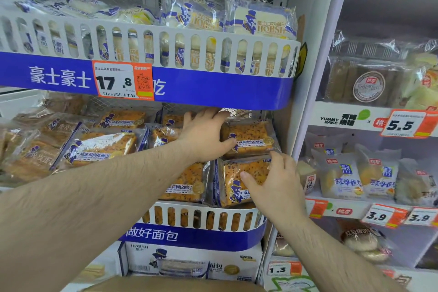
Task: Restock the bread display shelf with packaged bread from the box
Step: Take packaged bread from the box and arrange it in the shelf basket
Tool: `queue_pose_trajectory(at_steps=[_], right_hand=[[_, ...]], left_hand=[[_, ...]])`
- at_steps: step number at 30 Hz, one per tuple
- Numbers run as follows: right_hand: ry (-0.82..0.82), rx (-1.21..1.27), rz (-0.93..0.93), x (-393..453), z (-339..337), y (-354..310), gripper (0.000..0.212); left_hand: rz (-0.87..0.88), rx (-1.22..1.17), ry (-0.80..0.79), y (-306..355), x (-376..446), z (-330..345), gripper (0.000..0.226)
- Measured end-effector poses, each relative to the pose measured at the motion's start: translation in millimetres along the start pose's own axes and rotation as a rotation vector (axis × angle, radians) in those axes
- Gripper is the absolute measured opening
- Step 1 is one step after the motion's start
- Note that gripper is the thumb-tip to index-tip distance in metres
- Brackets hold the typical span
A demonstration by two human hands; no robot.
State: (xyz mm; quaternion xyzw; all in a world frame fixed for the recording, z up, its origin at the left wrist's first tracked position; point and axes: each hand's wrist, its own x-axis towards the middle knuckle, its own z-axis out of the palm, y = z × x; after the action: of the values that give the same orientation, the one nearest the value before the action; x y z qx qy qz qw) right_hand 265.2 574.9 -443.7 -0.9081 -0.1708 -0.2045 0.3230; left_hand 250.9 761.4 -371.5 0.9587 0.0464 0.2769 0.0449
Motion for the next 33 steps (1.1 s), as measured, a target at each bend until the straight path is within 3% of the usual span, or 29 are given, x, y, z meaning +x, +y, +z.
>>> queue_pose_trajectory(at_steps=[9, 13, 17, 24, 33], right_hand=[[0.057, -0.051, 0.015, -22.6, 1.6, -4.0, 0.075], [0.031, -0.092, 0.010, -32.1, 7.3, -6.4, 0.087], [0.042, -0.111, 0.046, -31.5, 17.1, -13.7, 0.086], [0.098, -0.124, 0.086, -36.6, 28.8, -19.4, 0.086], [0.094, -0.088, 0.076, -39.7, 22.6, -22.0, 0.085]], left_hand=[[-0.068, 0.085, 0.083, -21.4, -42.1, -12.5, 0.064], [-0.137, 0.283, -0.194, -51.0, -41.5, -32.3, 0.088], [-0.047, 0.364, -0.378, -59.0, -25.7, -41.1, 0.098], [0.117, 0.357, -0.195, -60.7, -17.8, -35.1, 0.092], [0.012, 0.197, -0.185, -62.4, -28.5, -29.3, 0.092]])
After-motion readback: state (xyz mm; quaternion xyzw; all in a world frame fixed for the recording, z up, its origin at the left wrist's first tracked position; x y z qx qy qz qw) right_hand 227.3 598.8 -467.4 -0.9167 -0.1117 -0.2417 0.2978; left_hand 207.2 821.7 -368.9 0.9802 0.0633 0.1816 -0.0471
